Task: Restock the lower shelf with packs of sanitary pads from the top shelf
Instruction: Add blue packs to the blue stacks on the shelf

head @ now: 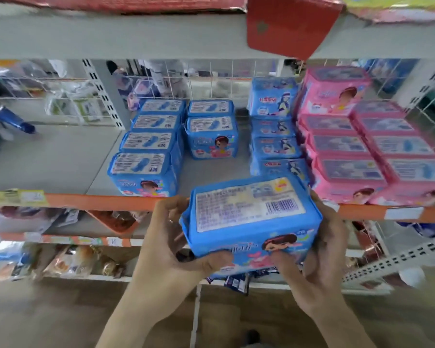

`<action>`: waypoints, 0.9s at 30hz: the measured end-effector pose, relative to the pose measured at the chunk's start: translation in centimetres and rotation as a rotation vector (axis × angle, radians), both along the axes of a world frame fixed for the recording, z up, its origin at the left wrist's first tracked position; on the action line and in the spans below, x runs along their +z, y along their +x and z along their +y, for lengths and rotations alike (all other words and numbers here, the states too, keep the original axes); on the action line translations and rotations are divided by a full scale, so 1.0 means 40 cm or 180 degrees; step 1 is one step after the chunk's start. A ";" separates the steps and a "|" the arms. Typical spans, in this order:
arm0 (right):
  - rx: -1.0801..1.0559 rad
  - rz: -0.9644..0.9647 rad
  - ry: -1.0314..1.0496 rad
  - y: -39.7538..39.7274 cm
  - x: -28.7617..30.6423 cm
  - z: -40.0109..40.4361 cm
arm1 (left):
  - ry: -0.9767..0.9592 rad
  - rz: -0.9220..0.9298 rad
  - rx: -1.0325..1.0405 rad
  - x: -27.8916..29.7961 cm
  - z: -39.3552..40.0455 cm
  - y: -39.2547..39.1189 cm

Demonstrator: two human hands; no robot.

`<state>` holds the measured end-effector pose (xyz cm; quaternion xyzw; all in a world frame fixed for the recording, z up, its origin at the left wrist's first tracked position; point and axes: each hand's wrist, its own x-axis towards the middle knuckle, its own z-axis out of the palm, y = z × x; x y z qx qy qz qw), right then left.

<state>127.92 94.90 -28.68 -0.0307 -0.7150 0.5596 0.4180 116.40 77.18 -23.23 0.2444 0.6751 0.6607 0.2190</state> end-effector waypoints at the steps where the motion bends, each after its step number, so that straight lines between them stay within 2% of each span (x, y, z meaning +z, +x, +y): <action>1: 0.0060 0.0014 0.0034 -0.003 0.002 0.011 | 0.0009 0.0037 0.0037 0.001 0.005 0.004; 5: 0.0366 -0.0083 0.0081 -0.008 0.000 0.048 | 0.0011 0.0056 0.0246 -0.002 0.019 0.020; 7: 0.0473 -0.0261 -0.0094 -0.012 0.005 0.060 | -0.0027 0.0029 0.0445 0.003 0.029 0.030; 12: 0.0428 -0.1210 -0.0915 -0.035 0.046 0.058 | -0.0392 -0.0188 0.1417 0.016 0.072 0.043; 17: 0.0270 -0.1696 -0.0775 -0.063 0.053 0.064 | -0.0742 -0.0599 0.1607 0.012 0.082 0.023; 19: 0.0421 -0.1831 -0.0743 -0.089 0.044 0.076 | -0.0681 -0.0986 0.1465 -0.003 0.079 -0.007; 23: 0.1030 -0.1778 -0.1171 -0.149 0.029 0.117 | -0.0026 -0.2562 0.0966 -0.027 0.064 -0.070; 25: 0.1130 -0.1758 -0.1293 -0.162 0.026 0.137 | -0.0056 -0.2778 0.0849 -0.046 0.069 -0.111; 27: 0.0914 -0.1739 -0.1302 -0.186 0.028 0.133 | -0.0199 -0.2723 0.0759 -0.047 0.080 -0.147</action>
